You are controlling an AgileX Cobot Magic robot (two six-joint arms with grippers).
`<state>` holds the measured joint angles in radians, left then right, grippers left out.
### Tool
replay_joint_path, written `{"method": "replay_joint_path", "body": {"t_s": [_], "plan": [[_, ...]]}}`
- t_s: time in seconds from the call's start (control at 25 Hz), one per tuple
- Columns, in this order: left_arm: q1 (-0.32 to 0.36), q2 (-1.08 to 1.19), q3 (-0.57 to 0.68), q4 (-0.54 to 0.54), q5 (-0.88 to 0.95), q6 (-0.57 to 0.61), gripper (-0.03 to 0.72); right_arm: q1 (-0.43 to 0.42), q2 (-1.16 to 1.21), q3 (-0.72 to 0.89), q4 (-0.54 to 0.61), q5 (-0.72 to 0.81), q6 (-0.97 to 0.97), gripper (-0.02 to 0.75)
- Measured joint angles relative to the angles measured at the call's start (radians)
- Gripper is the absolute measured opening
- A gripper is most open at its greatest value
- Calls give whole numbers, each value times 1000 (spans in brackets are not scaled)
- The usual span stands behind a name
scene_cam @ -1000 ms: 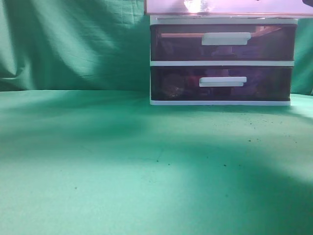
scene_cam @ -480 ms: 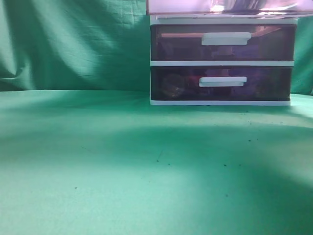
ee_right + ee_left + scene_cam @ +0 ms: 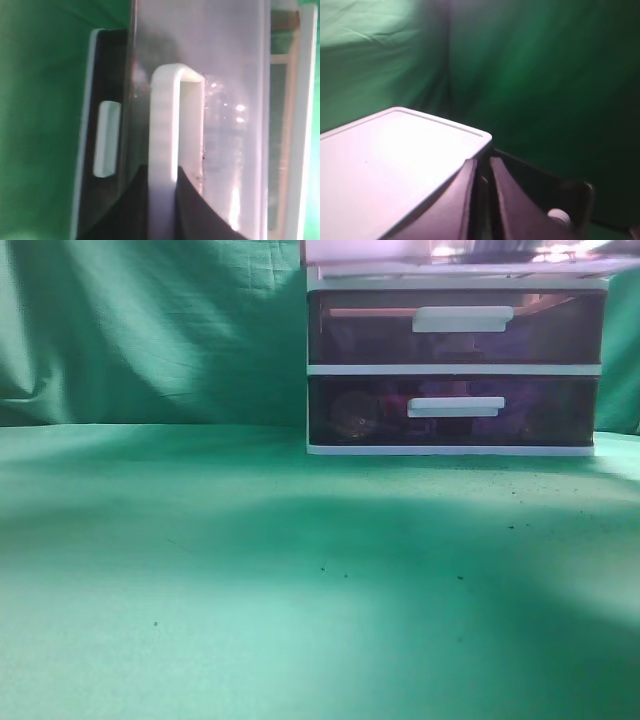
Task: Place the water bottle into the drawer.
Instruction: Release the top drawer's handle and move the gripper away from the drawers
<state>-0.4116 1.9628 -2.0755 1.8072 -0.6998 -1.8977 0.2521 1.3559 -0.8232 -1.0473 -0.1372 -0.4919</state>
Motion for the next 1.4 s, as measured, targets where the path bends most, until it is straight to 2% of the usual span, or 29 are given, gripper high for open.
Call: {"method": "replay_joint_path", "body": {"t_s": [0.28,0.48,0.72,0.88,1.12,1.4], "plan": [[168,-8,118,0,-271,-164,0,0,89,-156,4,35,10,78],[265,-7,172,1,-483,-191,0,0,231,-303,9,44,14,78],[288,-65,224,1,-514,-195,0,-4,359,-449,48,56,12,78],[288,-172,318,1,-522,-196,0,-26,418,-523,53,49,8,78],[288,-386,568,1,-521,-196,0,-90,486,-583,40,-57,-4,78],[288,-670,902,1,-369,-196,0,-111,526,-621,30,-116,-4,78]]}}
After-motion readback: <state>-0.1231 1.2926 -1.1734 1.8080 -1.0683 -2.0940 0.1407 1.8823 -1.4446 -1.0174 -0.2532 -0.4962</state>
